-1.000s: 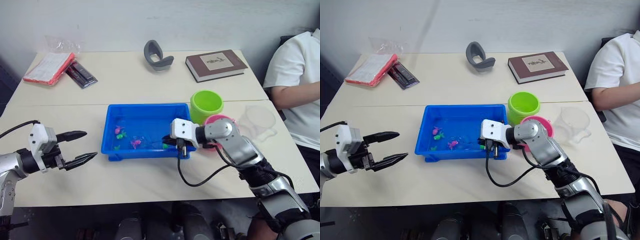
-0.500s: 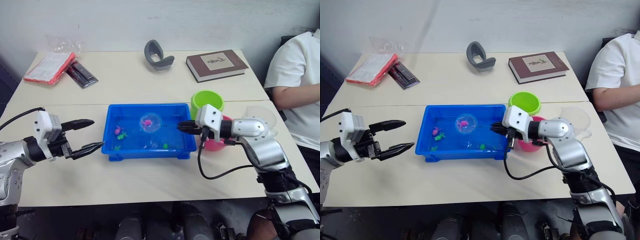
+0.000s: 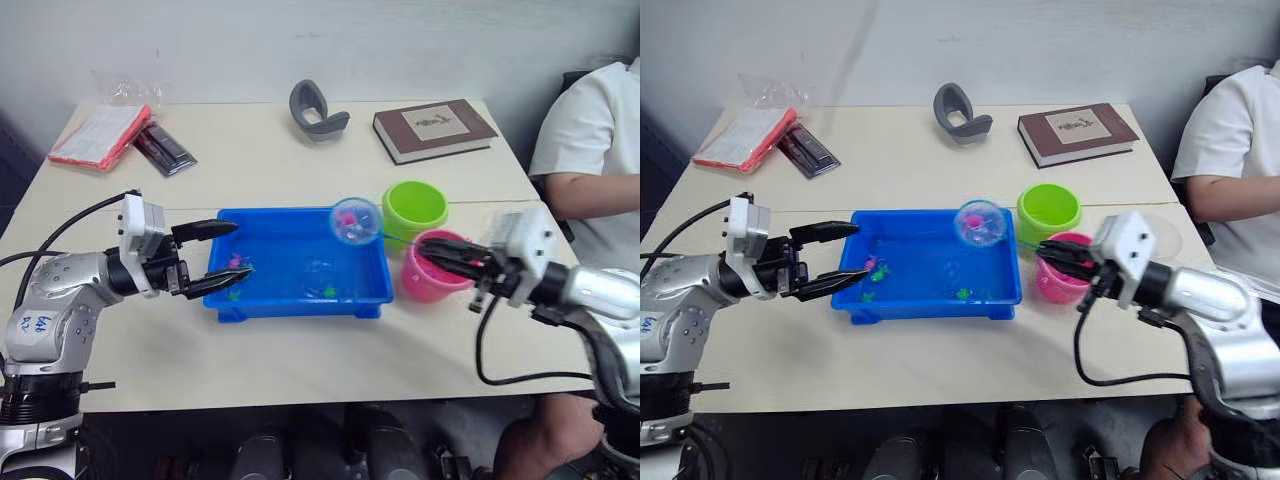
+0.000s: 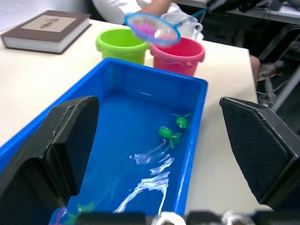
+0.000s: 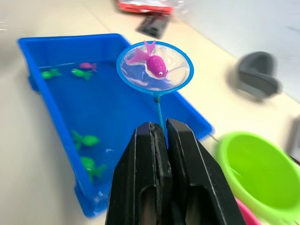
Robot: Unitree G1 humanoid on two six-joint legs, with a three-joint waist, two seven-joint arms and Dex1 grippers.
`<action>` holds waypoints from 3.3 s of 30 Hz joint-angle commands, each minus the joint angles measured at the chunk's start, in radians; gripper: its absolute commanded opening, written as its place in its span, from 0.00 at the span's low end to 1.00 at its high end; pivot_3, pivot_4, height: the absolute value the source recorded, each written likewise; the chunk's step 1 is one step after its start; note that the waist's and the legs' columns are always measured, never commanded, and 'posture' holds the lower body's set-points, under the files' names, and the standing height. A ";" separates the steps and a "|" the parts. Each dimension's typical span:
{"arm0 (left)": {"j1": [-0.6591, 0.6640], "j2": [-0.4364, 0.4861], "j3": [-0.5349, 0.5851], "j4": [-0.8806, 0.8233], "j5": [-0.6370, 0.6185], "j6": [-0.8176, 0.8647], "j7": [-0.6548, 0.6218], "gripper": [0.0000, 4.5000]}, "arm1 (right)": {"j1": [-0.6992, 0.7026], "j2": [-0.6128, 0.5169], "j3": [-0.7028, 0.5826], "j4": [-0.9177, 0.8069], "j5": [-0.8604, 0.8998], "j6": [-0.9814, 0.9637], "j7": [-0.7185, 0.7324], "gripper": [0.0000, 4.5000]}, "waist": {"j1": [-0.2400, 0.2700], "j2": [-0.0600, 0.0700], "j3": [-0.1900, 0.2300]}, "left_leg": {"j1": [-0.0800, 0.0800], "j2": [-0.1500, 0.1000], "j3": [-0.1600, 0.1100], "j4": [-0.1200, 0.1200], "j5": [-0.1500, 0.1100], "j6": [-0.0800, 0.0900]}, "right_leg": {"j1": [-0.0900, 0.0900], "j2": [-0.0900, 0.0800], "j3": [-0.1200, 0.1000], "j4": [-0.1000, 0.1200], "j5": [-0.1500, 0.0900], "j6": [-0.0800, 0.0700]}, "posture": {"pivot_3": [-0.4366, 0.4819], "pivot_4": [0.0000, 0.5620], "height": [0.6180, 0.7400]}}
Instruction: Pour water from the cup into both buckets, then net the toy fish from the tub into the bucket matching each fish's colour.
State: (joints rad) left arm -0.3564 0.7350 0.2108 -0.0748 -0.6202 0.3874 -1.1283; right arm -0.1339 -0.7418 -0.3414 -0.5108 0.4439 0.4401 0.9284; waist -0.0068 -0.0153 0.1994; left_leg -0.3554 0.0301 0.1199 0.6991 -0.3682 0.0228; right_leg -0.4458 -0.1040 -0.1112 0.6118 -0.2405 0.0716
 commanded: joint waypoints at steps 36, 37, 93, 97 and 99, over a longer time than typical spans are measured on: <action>-0.093 -0.150 -0.104 0.087 0.034 -0.076 -0.029 0.99 | 0.432 -0.108 -0.221 0.377 -1.147 -1.238 -0.742 0.00 | 0.001 0.000 0.000 | 0.003 0.001 0.003 0.000 0.002 -0.002 | 0.001 0.005 0.012 -0.002 0.000 0.001 | 0.48 0.27 1.00; -0.094 -0.151 -0.104 0.089 0.035 -0.076 -0.028 0.99 | 0.430 -0.111 -0.222 0.372 -1.158 -1.244 -0.763 0.00 | 0.002 0.000 0.000 | 0.003 0.001 0.003 0.000 0.002 -0.002 | 0.001 0.005 0.013 -0.002 0.000 0.001 | 0.48 0.27 1.00; -0.059 -0.150 -0.067 0.099 0.052 -0.143 -0.009 0.99 | 0.378 -0.262 -0.078 0.308 -0.659 -1.123 -0.668 0.00 | -0.012 0.000 0.000 | 0.005 0.001 0.003 0.000 0.004 -0.003 | 0.002 0.008 0.019 -0.001 0.000 0.001 | 0.48 0.27 1.00; 0.000 -0.098 0.011 0.122 0.066 -0.202 0.001 0.99 | 0.224 -0.276 0.158 0.108 -0.109 -0.665 -0.386 0.00 | -0.025 -0.001 -0.001 | 0.006 0.003 0.002 0.000 0.004 -0.004 | 0.002 0.006 0.018 0.000 0.000 0.000 | 0.48 0.27 1.00; 0.038 -0.074 0.055 0.121 0.067 -0.213 0.022 0.99 | 0.150 -0.269 0.244 0.045 0.068 -0.473 -0.301 0.00 | -0.020 -0.001 -0.001 | 0.005 0.006 0.001 0.000 0.004 -0.004 | 0.002 0.005 0.017 0.000 0.000 -0.001 | 0.48 0.27 1.00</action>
State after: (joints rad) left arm -0.3341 0.6437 0.2141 0.0546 -0.5521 0.1968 -1.1191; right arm 0.0400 -1.0140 -0.1388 -0.4016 0.3492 -0.1720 0.5552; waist -0.0267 -0.0158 0.1989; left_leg -0.3503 0.0358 0.1196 0.6996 -0.3643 0.0187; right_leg -0.4441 -0.0993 -0.0956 0.6121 -0.2412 0.0696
